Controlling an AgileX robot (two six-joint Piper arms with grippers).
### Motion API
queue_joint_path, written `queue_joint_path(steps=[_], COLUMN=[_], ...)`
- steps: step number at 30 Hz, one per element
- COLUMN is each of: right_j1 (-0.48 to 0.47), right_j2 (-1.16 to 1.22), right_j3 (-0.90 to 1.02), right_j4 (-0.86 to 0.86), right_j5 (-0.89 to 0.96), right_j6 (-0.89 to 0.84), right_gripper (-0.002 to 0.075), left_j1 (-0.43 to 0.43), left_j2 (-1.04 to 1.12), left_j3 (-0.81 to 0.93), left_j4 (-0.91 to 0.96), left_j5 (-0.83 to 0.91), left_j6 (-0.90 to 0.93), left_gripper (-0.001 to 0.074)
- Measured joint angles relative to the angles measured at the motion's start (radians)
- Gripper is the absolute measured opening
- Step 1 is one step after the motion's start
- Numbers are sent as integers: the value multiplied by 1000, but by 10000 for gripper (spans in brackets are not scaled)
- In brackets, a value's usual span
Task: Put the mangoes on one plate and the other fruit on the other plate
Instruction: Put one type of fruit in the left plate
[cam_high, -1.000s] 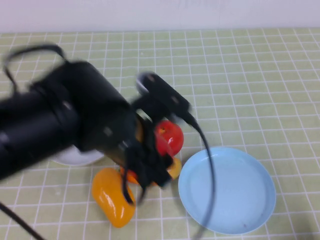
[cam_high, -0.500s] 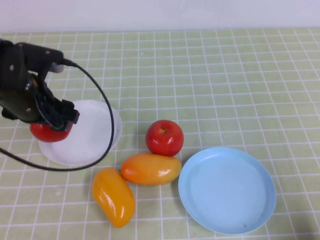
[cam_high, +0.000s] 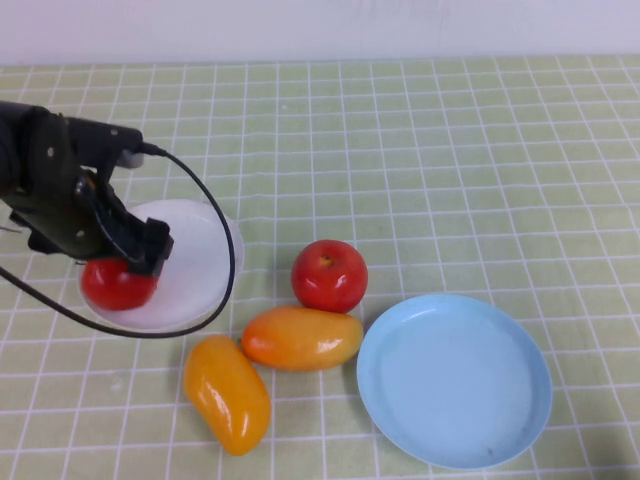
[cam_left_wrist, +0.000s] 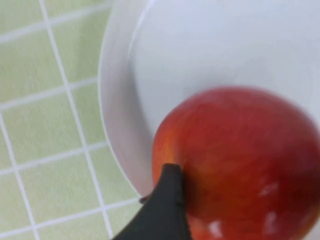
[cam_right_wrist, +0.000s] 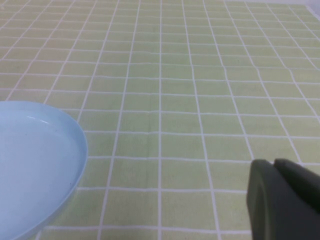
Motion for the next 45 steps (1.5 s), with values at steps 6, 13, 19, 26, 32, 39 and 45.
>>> queue_joint_path(steps=[6,13,19,26,32,39,45], right_j1=[0,0,0,0,0,0,0], right_j2=[0,0,0,0,0,0,0], right_j3=[0,0,0,0,0,0,0], right_j4=[0,0,0,0,0,0,0], right_j5=[0,0,0,0,0,0,0], right_j6=[0,0,0,0,0,0,0], right_gripper=[-15,-16,-16,-16,-16,-16,-16], left_j1=[0,-143,-309,-400,-406,-406,-402], left_j2=[-98,-168,-48,133,185,196,227], left_j3=[0,-28,-188,-319,-327,-329,-329], left_j4=[0,-41,-90,-161,-153,-139,-139], left_j5=[-25,-63,-39,42,44,28,22], left_j6=[2,8,13,79,101,104,104], left_gripper=[668,668,668,669,669,669,669])
